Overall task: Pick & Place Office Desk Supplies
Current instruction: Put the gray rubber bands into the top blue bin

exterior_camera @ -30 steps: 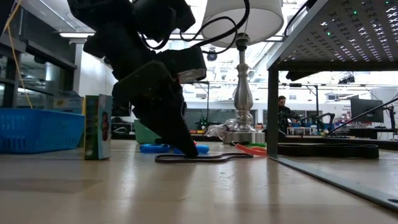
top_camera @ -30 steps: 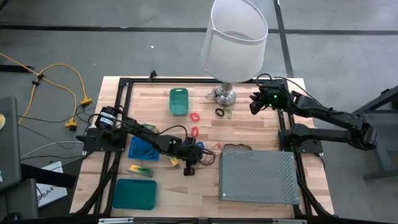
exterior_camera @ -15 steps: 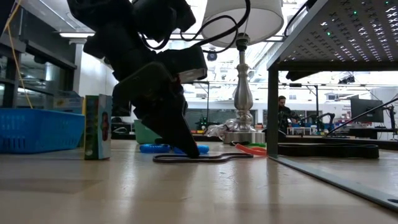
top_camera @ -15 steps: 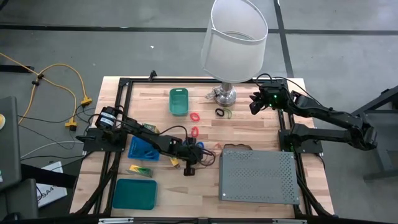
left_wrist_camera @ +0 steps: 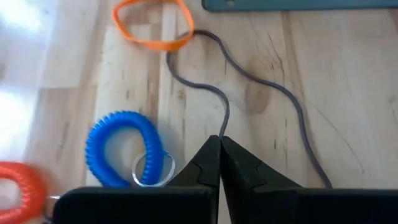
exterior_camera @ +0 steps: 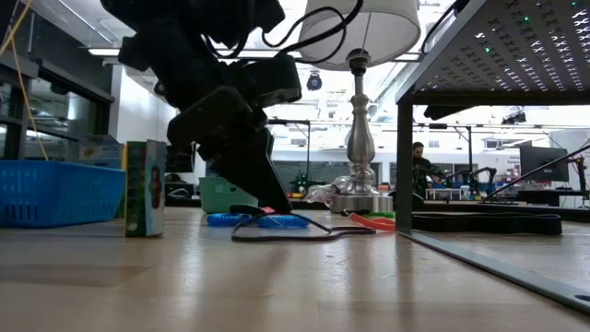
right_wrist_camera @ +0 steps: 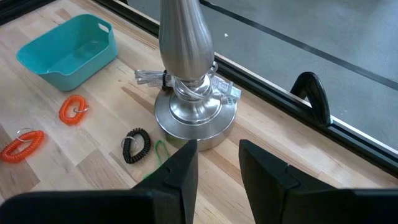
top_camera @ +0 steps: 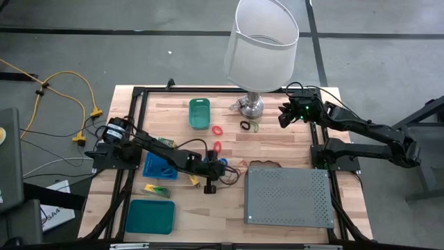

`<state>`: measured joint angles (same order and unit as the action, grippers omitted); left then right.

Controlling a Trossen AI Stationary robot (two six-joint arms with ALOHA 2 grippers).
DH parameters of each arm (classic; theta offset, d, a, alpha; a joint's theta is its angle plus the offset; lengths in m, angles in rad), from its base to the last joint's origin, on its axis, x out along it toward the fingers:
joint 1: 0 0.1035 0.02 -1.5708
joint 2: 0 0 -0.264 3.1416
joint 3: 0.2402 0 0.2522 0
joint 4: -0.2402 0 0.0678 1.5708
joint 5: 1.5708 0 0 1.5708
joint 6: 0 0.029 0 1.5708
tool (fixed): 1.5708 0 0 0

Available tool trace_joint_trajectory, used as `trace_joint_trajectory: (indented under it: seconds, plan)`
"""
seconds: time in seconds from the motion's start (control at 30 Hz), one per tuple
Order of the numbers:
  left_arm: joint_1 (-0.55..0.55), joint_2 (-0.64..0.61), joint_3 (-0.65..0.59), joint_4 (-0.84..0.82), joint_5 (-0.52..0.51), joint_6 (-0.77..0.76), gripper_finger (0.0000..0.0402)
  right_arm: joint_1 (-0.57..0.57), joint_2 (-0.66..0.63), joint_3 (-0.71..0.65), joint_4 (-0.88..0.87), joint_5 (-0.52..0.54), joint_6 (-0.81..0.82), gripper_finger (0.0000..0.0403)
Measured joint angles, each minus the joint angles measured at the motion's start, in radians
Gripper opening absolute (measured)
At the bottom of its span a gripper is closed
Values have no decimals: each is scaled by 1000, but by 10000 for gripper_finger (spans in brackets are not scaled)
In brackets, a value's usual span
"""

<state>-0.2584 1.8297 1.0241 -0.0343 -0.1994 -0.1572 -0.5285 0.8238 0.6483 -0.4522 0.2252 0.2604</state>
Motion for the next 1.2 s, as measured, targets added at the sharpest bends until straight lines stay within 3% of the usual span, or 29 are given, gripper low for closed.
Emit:
trace_joint_trajectory:
  seconds: [0.27, 1.0, 1.2]
  plan:
    - [-9, -22, 0, -16, -79, 31, 1, 0, 0, 0, 0, 0, 0, 105]
    - [-110, -150, 1, -57, -442, 199, 1, 0, 0, 0, 0, 0, 0, 105]
    - [-121, -184, 2, -75, -488, 218, 1, 0, 0, 0, 0, 0, 0, 105]
